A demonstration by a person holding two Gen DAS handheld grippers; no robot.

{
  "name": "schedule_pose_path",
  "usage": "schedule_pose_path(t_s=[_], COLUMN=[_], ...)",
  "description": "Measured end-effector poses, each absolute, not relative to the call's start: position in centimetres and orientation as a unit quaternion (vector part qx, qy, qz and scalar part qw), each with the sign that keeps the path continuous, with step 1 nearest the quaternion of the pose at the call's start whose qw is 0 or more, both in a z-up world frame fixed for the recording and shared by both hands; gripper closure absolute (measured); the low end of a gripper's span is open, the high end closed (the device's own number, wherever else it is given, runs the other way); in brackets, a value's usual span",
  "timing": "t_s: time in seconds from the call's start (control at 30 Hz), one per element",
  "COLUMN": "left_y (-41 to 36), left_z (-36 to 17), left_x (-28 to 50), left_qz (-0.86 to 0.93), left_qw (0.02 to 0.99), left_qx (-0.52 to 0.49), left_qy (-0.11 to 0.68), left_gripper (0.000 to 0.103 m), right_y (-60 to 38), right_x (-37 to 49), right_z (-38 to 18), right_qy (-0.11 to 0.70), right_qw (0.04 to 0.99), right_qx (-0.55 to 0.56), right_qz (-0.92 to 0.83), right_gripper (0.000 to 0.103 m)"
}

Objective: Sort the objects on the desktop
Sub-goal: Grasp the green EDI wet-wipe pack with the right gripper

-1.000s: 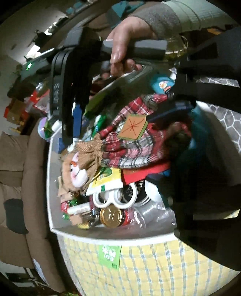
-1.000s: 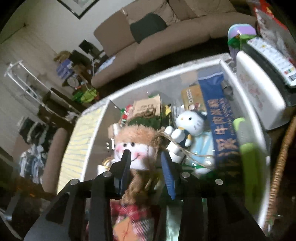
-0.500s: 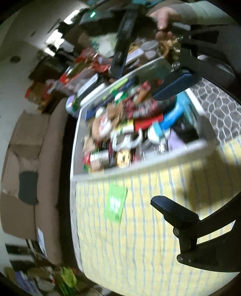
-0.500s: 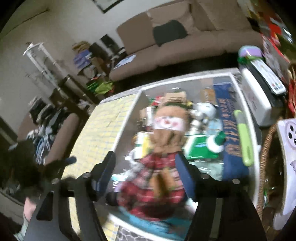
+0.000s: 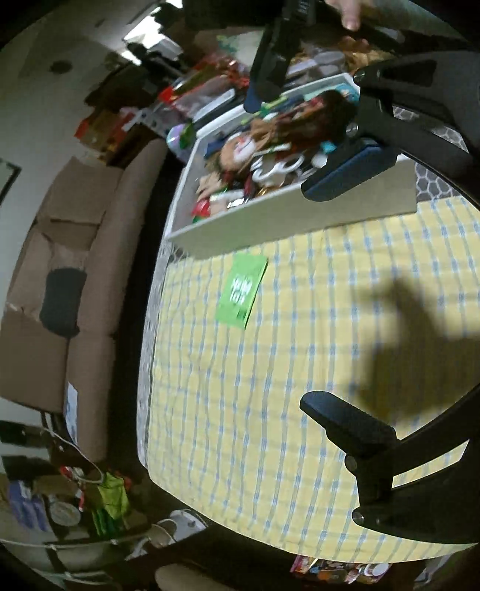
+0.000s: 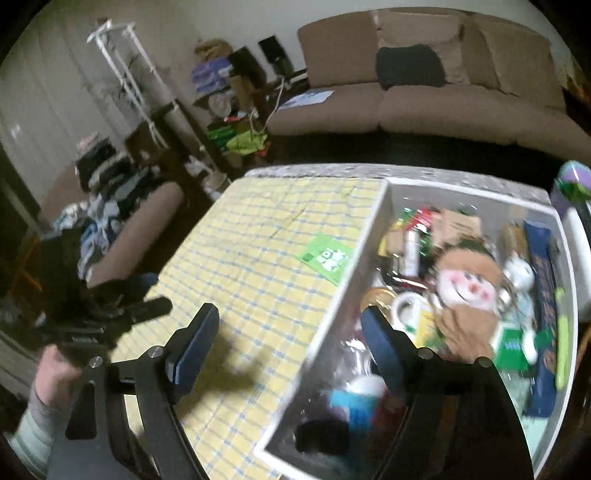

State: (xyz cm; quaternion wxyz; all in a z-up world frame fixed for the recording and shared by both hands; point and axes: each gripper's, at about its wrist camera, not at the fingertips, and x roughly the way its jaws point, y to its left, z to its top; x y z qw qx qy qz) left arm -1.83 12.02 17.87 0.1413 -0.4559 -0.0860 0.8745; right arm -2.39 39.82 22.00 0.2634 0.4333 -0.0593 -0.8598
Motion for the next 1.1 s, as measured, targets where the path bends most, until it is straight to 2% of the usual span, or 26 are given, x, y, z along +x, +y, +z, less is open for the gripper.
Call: schedule_pose_path(t_s=[0.23,0.37,0.5,0.63,0.83,0.93,1.03,1.07,1.1], left_y=[6.0,3.6,2.3,0.1,-0.9,-0.8,-0.2,-0.1,0.2], left_z=[15.1,11.1,7.4,5.0,4.1,3.5,3.0,2.9,2.7], left_x=[-3.7,-4.5,-5.8,-7.8,-9.5,-9.5,-9.6,-9.6,-9.5], left_qz=[0.875,0.858,0.843,0.827,0.817,0.807,0.804,0.802,0.797], left_qw=[0.113,0.112,0.109,0.115,0.135,0.151,0.156,0.157,0.164], left_qx=[-0.445,-0.457,-0.482,-0.493,-0.488,-0.490,-0.495,-0.496,-0.498], left_qy=[-0.153,-0.206,-0.212,-0.244,-0.277,-0.294,-0.290,-0.293,-0.299], left_gripper=[0.000,0.000,0.000,0.000,0.000,0.000,0.000,0.000,0.000], right_y=[31.8,27.0,23.6,22.9,22.6,22.6,23.1,23.4,23.7], right_x=[-8.5,-13.2,-17.2,-20.7,-24.4,-25.5,-26.6,-26.8,-26.9], right_z=[19.0,15.0,10.3,6.2,2.4,1.2,0.6,0.6,0.5], right_qy=[0.064,0.125,0.203,0.226,0.281,0.315,0.302,0.294,0.279], right_qw=[0.246,0.230,0.205,0.191,0.176,0.185,0.193,0.194,0.200], right_qx=[0.467,0.507,0.545,0.577,0.604,0.615,0.635,0.639,0.644], right_qz=[-0.847,-0.821,-0.787,-0.762,-0.725,-0.699,-0.684,-0.683,-0.684], right_gripper=[0.022,0.022,0.022,0.022,0.022,0.016,0.013,0.015,0.023])
